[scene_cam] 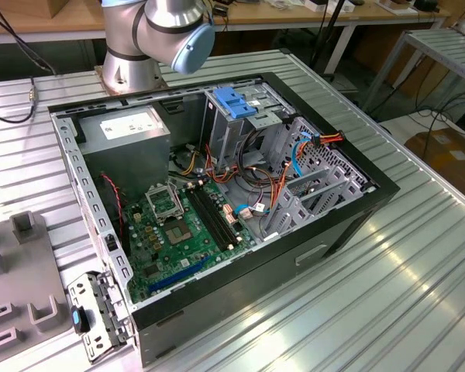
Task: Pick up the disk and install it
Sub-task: 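Pick up the disk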
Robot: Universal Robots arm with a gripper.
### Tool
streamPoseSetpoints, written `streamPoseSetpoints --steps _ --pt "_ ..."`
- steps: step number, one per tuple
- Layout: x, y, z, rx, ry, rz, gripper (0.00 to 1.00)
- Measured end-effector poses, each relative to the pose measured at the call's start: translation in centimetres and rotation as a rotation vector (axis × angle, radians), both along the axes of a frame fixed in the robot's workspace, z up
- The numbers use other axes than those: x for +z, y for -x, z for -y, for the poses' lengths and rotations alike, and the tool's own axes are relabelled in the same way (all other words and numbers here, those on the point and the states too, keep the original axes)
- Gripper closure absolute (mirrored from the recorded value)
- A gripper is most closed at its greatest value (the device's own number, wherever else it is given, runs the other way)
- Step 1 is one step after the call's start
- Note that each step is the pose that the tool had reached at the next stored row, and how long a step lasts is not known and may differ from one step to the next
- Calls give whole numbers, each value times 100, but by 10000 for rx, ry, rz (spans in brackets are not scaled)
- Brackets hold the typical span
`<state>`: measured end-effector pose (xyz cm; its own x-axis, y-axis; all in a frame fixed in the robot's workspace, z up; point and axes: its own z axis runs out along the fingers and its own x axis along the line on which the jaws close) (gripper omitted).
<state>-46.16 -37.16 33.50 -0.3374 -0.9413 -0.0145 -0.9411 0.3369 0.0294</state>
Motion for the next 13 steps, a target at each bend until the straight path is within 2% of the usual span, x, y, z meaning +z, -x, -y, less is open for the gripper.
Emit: streamPoseSetpoints --steps 4,8,13 --pt "-27 0 0 673 3 -1 40" --pt "-58 8 0 1045 13 -1 40" --pt "-92 29 0 1473 74 0 40"
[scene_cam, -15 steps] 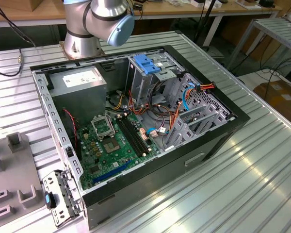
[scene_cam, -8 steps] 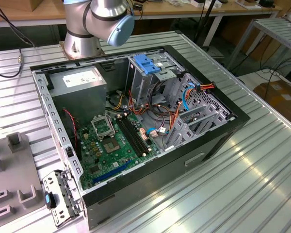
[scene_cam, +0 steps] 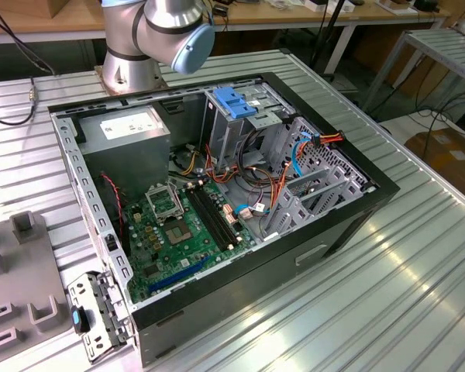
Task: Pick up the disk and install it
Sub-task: 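Pick up the disk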
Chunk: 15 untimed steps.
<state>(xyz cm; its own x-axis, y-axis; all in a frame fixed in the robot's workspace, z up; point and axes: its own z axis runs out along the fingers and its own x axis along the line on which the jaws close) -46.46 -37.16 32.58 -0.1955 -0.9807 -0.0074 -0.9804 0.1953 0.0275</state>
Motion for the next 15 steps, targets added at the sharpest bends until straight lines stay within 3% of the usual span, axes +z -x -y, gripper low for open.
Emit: streamPoseSetpoints --steps 4,7,10,15 --pt "-18 1 0 401 44 19 40" --pt "-31 2 0 669 60 136 40" --pt "-46 19 0 726 73 306 40" --pt "-148 50 0 727 74 321 40"
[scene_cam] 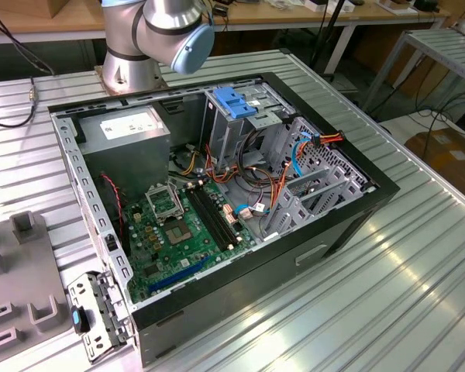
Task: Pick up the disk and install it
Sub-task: 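Pick up the disk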
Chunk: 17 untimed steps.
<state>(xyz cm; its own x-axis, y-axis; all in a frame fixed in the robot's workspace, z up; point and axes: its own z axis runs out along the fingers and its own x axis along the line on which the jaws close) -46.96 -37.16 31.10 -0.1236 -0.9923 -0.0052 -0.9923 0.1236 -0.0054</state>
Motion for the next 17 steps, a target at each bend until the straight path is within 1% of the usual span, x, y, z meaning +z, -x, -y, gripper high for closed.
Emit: streamPoseSetpoints --steps 2,3,5,6,12,17 --pt "-24 -1 0 -1 0 0 40" --pt "-27 -2 -1 -1 1 -1 42" --pt "-28 -1 0 -2 4 -4 42" --pt "-41 -2 0 -1 1 3 49" --pt "-89 -12 0 -1 3 -1 49" --pt "-108 -19 0 0 3 -1 49"
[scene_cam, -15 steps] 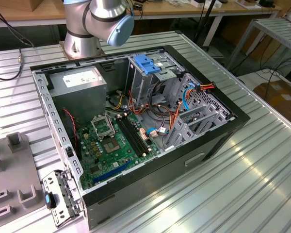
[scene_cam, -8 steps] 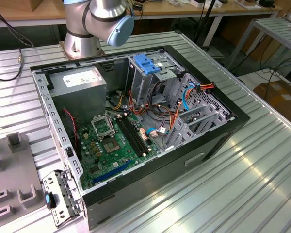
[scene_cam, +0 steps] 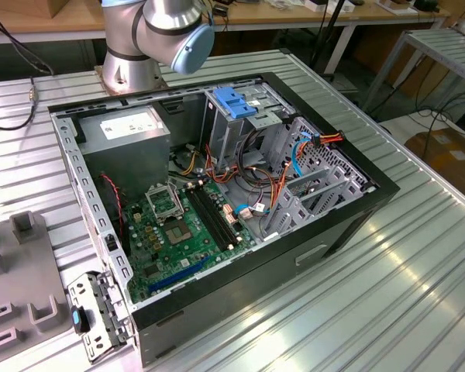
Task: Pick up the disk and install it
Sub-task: 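Pick up the disk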
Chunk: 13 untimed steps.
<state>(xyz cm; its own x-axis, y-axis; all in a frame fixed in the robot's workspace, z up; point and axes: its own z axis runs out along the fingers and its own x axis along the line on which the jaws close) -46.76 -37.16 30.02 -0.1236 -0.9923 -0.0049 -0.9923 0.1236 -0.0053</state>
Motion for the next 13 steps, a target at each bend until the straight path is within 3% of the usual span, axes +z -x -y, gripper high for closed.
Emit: streamPoseSetpoints --steps 4,5,13 --pt "-10 -6 0 -1 0 1 50" --pt "-10 -7 0 -1 0 0 57" --pt "-15 -8 0 1 1 1 57"
